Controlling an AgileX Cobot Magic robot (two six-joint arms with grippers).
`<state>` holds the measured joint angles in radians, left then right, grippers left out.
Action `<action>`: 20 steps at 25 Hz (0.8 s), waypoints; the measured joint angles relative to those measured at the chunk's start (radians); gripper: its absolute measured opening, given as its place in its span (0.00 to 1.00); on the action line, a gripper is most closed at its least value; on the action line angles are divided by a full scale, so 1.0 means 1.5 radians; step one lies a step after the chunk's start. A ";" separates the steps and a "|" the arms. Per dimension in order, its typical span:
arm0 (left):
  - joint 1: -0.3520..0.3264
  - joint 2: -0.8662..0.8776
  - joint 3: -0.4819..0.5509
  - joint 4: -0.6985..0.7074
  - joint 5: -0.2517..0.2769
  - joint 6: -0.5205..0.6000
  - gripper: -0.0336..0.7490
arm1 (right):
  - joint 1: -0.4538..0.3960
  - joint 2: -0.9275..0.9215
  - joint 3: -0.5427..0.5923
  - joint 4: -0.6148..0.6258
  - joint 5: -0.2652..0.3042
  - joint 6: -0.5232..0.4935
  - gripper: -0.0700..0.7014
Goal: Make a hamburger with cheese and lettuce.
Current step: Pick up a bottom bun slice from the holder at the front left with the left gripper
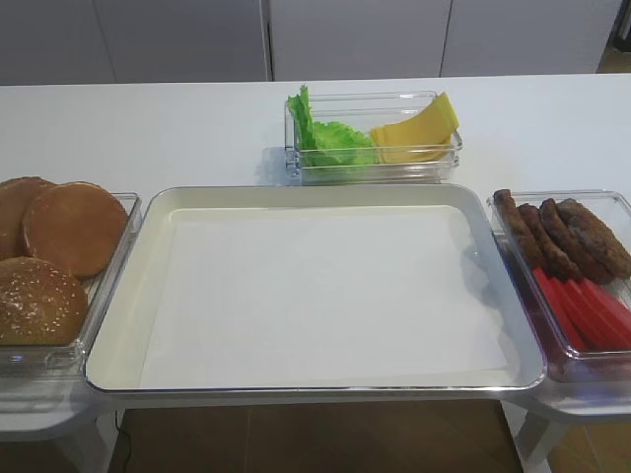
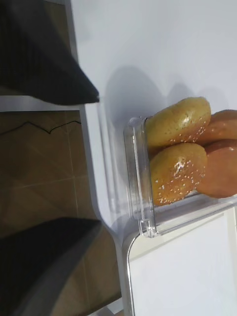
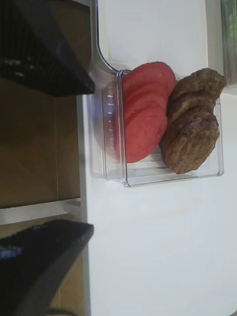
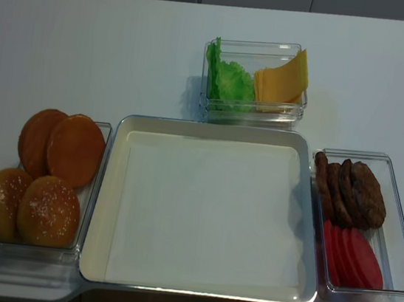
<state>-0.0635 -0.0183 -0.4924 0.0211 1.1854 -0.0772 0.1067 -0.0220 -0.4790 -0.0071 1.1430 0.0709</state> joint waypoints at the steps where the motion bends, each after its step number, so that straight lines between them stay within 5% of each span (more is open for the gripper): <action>1: 0.000 0.000 0.000 0.000 0.000 0.000 0.72 | 0.000 0.000 0.000 0.000 0.000 0.000 0.88; 20: 0.000 0.000 -0.005 -0.014 0.000 0.000 0.72 | 0.000 0.000 0.000 0.000 0.000 0.003 0.88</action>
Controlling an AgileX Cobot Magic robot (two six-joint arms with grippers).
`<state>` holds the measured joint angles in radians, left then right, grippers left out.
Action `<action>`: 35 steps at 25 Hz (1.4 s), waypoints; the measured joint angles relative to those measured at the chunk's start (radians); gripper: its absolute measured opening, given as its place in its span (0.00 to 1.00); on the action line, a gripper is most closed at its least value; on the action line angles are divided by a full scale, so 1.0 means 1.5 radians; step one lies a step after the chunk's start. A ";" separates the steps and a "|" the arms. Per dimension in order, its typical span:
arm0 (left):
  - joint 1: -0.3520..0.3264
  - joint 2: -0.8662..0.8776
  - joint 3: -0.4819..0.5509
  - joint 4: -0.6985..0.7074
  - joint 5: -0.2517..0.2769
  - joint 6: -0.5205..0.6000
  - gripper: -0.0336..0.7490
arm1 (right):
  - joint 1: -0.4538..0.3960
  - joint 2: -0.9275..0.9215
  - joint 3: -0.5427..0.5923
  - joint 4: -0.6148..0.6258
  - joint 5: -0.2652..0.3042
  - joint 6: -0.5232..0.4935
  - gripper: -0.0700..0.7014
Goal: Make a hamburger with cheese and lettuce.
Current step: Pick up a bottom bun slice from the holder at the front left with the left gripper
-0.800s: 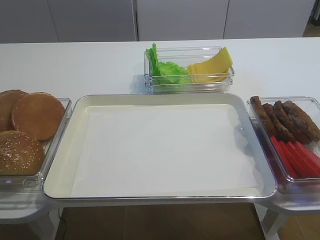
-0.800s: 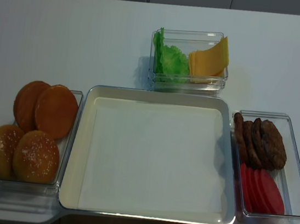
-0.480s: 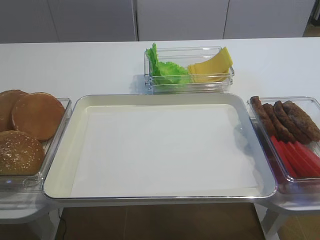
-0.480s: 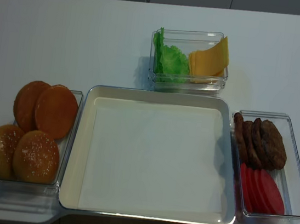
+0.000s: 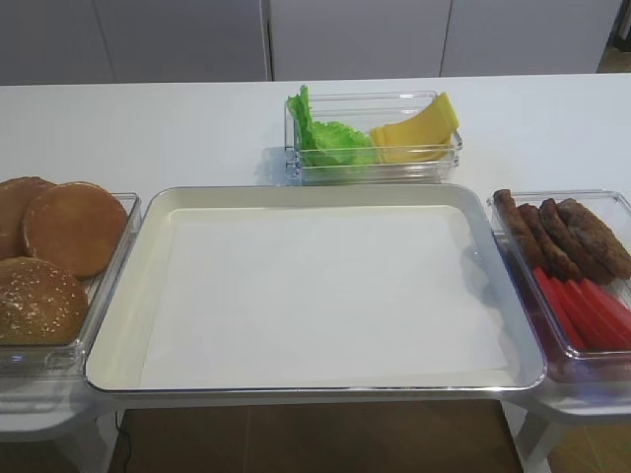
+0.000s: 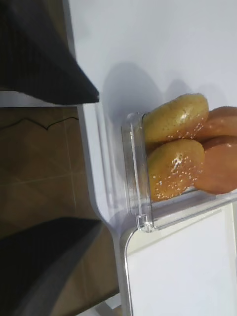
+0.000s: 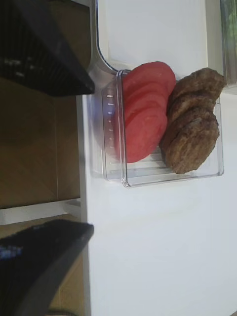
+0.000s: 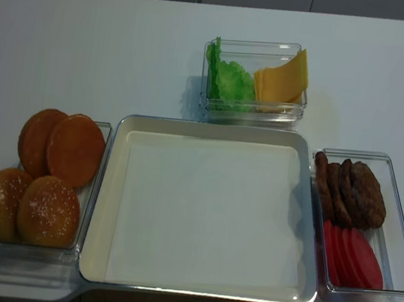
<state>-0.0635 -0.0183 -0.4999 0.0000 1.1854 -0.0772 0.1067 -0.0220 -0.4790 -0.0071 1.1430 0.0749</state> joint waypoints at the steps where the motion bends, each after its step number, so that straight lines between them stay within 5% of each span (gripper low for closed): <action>1: 0.000 0.000 -0.005 0.000 0.000 0.000 0.72 | 0.000 0.000 0.000 0.000 0.000 0.000 0.88; 9: 0.000 0.059 -0.059 -0.021 0.012 0.000 0.69 | 0.000 0.000 0.000 0.000 0.000 0.000 0.88; 13: 0.000 0.144 -0.101 -0.020 -0.010 -0.003 0.68 | 0.000 0.000 0.000 0.000 0.000 0.000 0.88; 22: 0.000 0.435 -0.227 -0.017 -0.104 -0.046 0.68 | 0.000 0.000 0.000 0.000 0.000 0.000 0.87; 35: 0.020 0.827 -0.438 -0.016 -0.125 -0.080 0.66 | 0.000 0.000 0.000 0.000 0.000 -0.001 0.86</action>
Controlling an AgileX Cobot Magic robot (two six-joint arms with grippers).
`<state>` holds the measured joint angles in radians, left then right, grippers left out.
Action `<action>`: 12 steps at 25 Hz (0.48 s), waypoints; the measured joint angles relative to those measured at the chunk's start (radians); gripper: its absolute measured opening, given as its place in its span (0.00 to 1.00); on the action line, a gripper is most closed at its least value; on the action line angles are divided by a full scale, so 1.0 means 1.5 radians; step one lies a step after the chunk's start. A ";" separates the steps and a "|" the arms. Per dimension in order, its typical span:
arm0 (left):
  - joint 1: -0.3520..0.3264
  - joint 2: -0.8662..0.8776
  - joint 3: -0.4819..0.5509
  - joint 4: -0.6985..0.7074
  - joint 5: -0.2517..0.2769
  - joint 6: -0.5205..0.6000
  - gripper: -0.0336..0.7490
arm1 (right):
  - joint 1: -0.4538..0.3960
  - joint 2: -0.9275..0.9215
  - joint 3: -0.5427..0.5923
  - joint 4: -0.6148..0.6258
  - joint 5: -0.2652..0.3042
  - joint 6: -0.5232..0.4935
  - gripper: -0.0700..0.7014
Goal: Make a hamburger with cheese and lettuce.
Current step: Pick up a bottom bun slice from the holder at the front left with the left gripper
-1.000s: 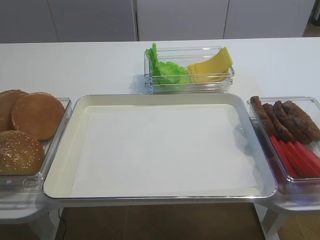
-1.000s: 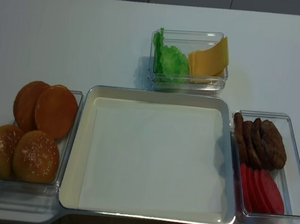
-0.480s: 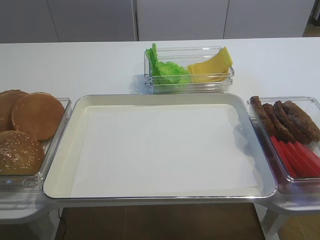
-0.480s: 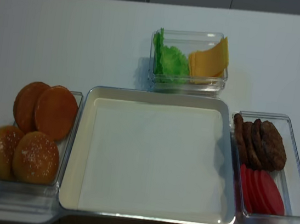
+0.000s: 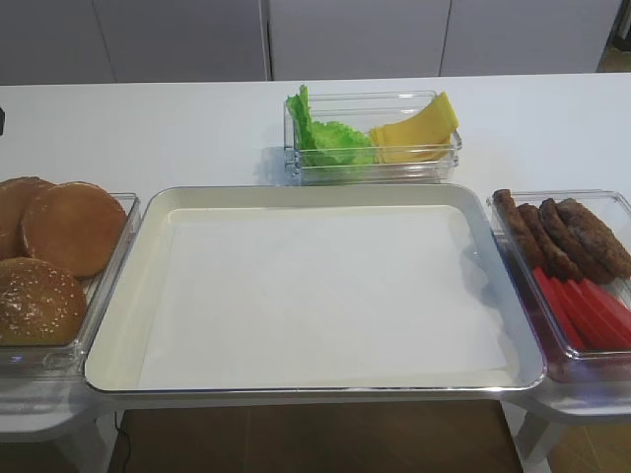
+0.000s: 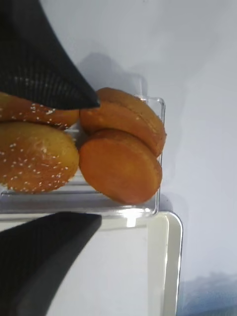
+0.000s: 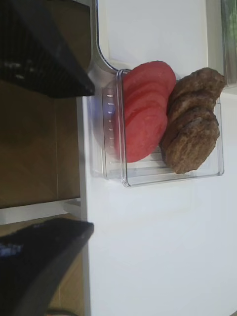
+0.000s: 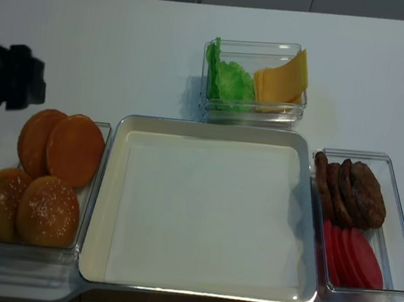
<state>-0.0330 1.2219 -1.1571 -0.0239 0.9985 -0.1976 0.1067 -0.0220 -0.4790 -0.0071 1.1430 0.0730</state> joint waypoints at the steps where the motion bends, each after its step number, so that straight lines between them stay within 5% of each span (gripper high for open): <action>1: 0.011 0.025 -0.011 -0.003 0.008 0.008 0.66 | 0.000 0.000 0.000 0.000 0.000 0.000 0.86; 7: 0.086 0.120 -0.065 -0.057 0.074 0.140 0.66 | 0.000 0.000 0.000 0.000 0.000 -0.002 0.85; 12: 0.133 0.150 -0.087 -0.066 0.093 0.260 0.66 | 0.000 0.000 0.000 0.000 0.000 -0.002 0.84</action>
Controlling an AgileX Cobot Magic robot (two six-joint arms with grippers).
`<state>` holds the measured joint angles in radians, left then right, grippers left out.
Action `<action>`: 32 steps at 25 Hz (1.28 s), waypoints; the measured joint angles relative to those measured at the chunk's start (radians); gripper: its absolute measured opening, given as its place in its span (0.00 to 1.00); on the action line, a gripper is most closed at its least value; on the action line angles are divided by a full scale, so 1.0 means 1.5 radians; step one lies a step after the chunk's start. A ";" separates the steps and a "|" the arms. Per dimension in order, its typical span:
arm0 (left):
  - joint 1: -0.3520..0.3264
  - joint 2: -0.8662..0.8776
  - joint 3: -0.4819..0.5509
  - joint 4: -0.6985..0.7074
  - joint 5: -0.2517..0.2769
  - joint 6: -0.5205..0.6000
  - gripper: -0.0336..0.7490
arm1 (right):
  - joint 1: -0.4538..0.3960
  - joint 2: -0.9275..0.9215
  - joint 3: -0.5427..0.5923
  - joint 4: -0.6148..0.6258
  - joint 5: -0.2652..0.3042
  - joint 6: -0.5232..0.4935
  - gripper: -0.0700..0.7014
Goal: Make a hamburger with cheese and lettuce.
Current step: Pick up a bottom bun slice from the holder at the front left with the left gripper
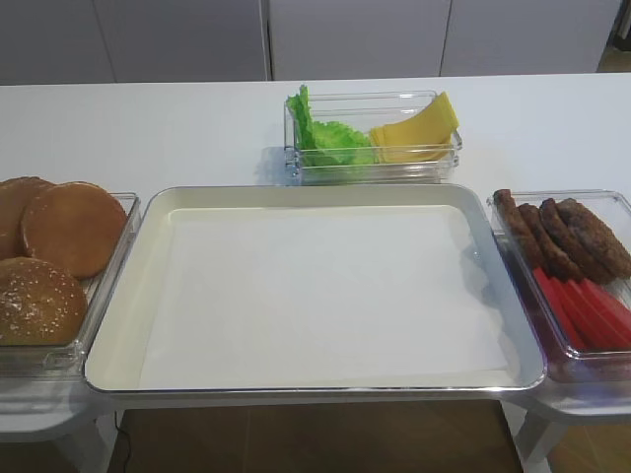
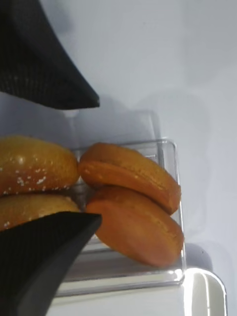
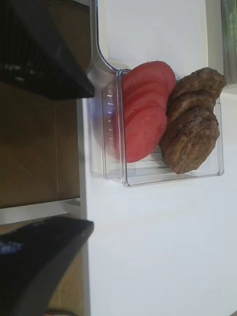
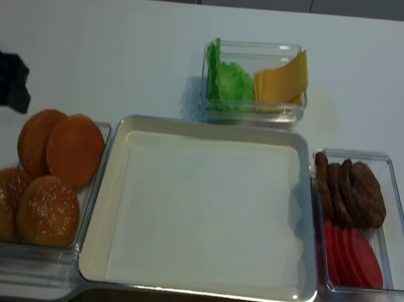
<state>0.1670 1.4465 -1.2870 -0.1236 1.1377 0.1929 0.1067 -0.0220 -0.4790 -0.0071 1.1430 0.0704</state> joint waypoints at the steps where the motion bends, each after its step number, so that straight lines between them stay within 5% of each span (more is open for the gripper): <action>1: 0.007 0.006 -0.006 -0.003 0.003 0.025 0.66 | 0.000 0.000 0.000 0.000 0.000 0.000 0.84; 12: 0.024 0.091 -0.064 -0.075 0.054 0.220 0.66 | 0.000 0.000 0.000 0.000 0.000 0.000 0.83; 32: 0.032 0.199 -0.094 -0.101 0.060 0.342 0.65 | 0.000 0.000 0.000 0.000 0.000 0.000 0.83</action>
<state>0.2145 1.7446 -1.4273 -0.2756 1.2277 0.7060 0.1067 -0.0220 -0.4790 -0.0071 1.1430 0.0704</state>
